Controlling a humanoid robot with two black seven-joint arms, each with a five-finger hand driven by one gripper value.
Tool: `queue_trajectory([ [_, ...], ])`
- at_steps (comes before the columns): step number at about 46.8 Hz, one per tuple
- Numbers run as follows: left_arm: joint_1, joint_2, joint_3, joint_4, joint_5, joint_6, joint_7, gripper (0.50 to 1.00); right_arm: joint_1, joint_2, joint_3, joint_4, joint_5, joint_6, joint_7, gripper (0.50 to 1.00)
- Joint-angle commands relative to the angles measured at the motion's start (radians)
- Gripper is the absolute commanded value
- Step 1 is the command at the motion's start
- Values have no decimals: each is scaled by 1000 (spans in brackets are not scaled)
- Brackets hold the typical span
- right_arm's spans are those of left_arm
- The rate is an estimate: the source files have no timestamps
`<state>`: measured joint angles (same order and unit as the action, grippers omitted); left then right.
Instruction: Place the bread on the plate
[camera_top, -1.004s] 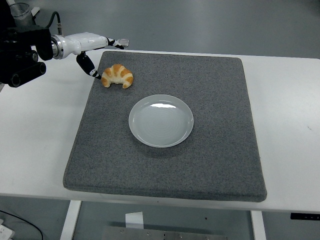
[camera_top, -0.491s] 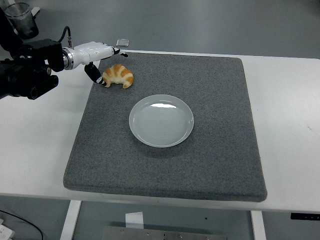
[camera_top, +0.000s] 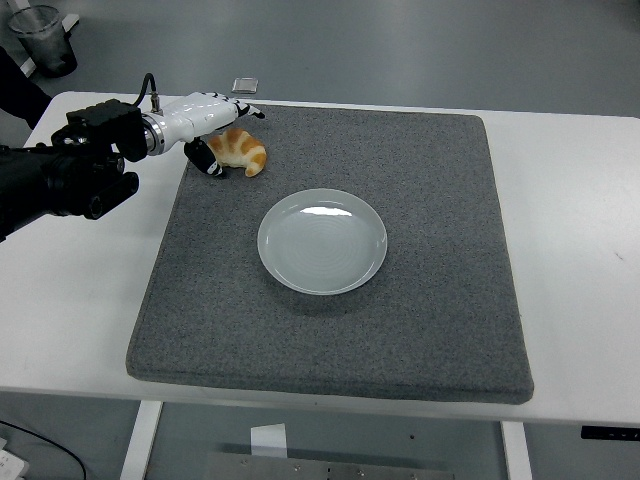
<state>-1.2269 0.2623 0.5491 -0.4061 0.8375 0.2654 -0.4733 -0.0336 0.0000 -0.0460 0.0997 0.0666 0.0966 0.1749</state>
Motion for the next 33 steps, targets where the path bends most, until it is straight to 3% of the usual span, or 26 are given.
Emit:
queue_trajectory([
  [1, 12, -1, 0, 0, -2, 15, 2, 977, 0, 0, 0, 0, -1, 0, 0, 932],
  [20, 21, -17, -1, 1, -18, 72, 36, 941, 0, 0, 0, 0, -1, 0, 0, 932],
  [33, 21, -46, -5, 1, -74, 81, 113, 913, 0, 0, 0, 0, -1, 0, 0, 932],
])
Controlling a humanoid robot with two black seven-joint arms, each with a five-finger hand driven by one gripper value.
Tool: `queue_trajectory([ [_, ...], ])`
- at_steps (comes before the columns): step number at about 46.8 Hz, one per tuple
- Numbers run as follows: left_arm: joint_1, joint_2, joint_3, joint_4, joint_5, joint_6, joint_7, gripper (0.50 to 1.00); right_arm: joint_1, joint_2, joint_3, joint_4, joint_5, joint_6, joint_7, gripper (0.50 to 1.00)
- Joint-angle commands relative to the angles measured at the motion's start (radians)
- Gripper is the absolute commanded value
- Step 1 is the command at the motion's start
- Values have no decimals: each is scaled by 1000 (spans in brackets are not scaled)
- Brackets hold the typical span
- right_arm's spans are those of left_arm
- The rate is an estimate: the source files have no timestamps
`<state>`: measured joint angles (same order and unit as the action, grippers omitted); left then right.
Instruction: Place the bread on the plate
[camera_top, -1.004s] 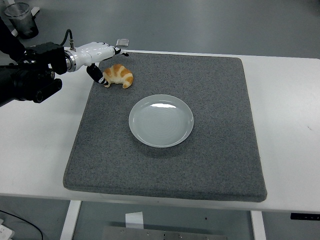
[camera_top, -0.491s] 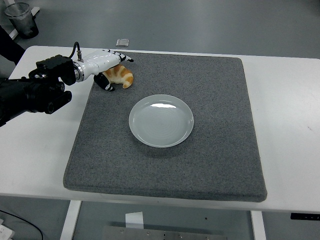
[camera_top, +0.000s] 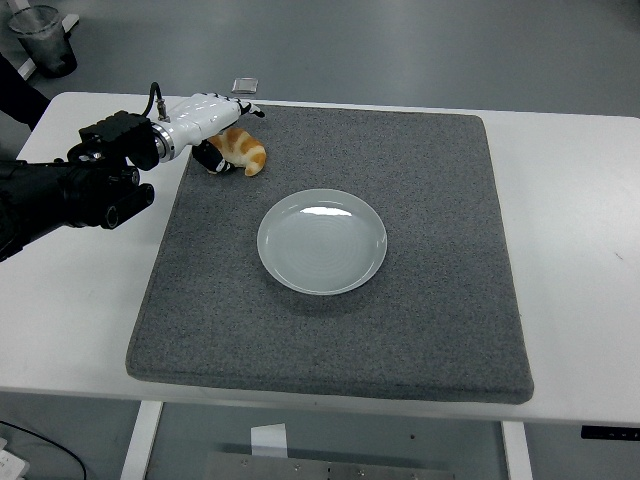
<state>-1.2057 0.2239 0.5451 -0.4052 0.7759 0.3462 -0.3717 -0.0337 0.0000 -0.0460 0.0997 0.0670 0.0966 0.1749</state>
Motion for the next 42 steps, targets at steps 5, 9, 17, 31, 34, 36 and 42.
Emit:
queue_trajectory([
  [5, 0, -23, -1, 5, -29, -1, 33, 913, 0, 0, 0, 0, 0, 0, 0, 932],
  [9, 2, -35, -1, 5, -41, -4, 59, 913, 0, 0, 0, 0, 0, 0, 0, 932],
  [17, 17, -49, 1, 2, -46, -18, 63, 917, 0, 0, 0, 0, 0, 0, 0, 932],
  [31, 17, -52, 6, -4, -46, -50, 66, 915, 0, 0, 0, 0, -1, 0, 0, 932],
  [34, 17, -52, 6, -3, -46, -52, 66, 913, 0, 0, 0, 0, -1, 0, 0, 932],
  [36, 17, -52, 6, -1, -46, -52, 68, 911, 0, 0, 0, 0, -1, 0, 0, 932],
  [42, 17, -57, 6, 3, -46, -52, 69, 857, 0, 0, 0, 0, -1, 0, 0, 932],
])
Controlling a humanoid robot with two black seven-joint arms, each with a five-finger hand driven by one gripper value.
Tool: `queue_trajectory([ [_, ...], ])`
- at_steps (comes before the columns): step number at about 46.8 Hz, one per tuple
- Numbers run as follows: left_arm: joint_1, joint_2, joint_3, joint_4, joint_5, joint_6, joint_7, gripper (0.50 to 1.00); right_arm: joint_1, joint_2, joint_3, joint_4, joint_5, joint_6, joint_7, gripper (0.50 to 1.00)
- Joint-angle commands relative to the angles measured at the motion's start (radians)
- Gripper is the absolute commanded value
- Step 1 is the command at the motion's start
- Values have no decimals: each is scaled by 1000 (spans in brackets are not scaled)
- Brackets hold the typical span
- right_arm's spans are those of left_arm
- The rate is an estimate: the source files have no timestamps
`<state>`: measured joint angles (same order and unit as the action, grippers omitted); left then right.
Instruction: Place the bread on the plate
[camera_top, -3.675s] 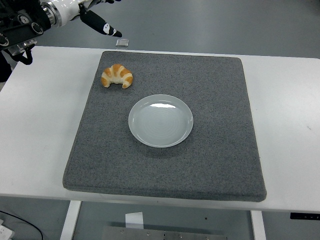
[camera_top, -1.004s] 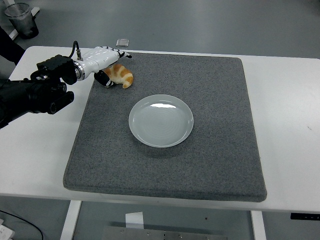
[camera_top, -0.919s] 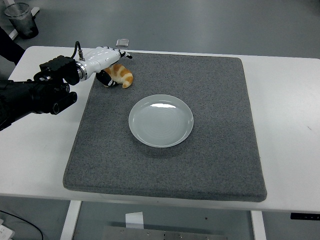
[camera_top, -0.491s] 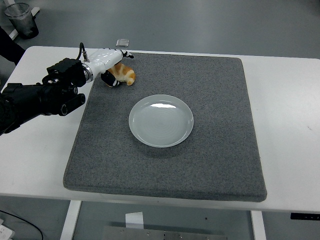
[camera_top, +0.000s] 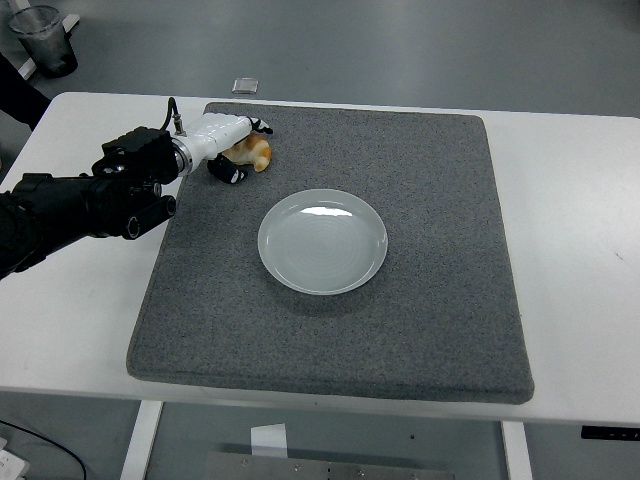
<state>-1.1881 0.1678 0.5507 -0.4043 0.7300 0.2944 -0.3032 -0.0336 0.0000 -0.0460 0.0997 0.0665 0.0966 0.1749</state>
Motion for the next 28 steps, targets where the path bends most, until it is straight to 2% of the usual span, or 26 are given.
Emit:
queue_trajectory([
  [1, -1, -1, 0, 2, 0, 2, 1, 855, 0, 0, 0, 0, -1, 0, 0, 932],
  [6, -2, -1, 0, 5, 0, 6, 1, 838, 0, 0, 0, 0, -1, 0, 0, 932],
  [13, -4, -1, 0, 16, 0, 8, 18, 778, 0, 0, 0, 0, -1, 0, 0, 932],
  [21, -7, -1, 0, 16, 0, 11, 19, 675, 0, 0, 0, 0, 1, 0, 0, 932],
  [24, -8, -1, 0, 16, 0, 11, 19, 656, 0, 0, 0, 0, -1, 0, 0, 932],
  [28, -8, -1, 0, 18, 2, 11, 19, 559, 0, 0, 0, 0, -1, 0, 0, 932],
])
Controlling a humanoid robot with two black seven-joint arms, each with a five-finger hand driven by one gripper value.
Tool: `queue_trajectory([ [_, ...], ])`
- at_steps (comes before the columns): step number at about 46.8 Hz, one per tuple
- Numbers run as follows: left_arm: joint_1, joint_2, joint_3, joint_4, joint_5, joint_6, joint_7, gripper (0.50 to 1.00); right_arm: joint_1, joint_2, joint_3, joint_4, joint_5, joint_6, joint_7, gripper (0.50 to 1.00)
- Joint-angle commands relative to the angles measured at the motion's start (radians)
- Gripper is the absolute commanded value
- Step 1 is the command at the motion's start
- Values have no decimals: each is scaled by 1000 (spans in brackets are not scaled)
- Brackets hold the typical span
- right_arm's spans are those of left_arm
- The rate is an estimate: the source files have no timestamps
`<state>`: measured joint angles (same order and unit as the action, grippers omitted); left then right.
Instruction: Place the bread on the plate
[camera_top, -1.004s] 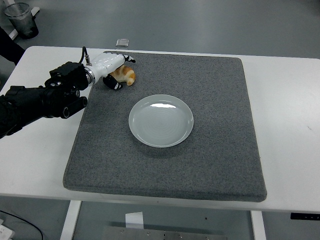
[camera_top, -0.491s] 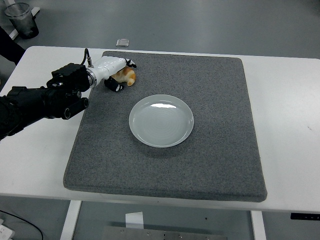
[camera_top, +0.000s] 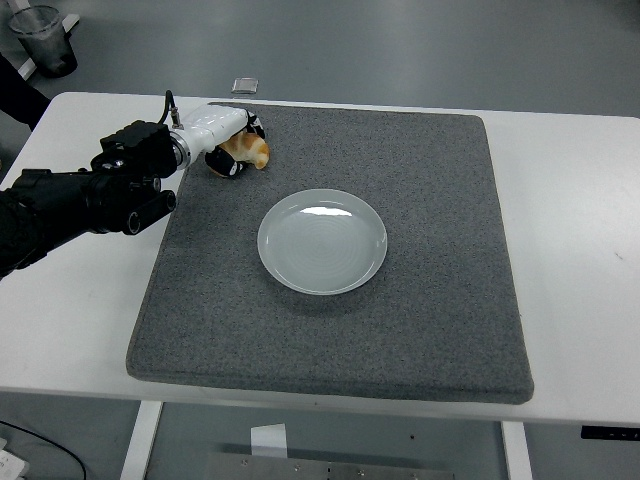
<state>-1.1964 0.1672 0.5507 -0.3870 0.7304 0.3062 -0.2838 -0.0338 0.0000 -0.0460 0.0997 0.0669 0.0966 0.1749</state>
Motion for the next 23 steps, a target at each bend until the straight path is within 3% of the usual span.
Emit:
queue_trajectory([
  [1, -2, 0, 0, 0, 1, -1, 0, 534, 0, 0, 0, 0, -1, 0, 0, 932],
  [3, -2, 0, 0, 0, 1, -1, 0, 500, 0, 0, 0, 0, 1, 0, 0, 932],
  [23, -8, -2, -2, -4, 1, -1, 0, 500, 0, 0, 0, 0, -1, 0, 0, 932],
])
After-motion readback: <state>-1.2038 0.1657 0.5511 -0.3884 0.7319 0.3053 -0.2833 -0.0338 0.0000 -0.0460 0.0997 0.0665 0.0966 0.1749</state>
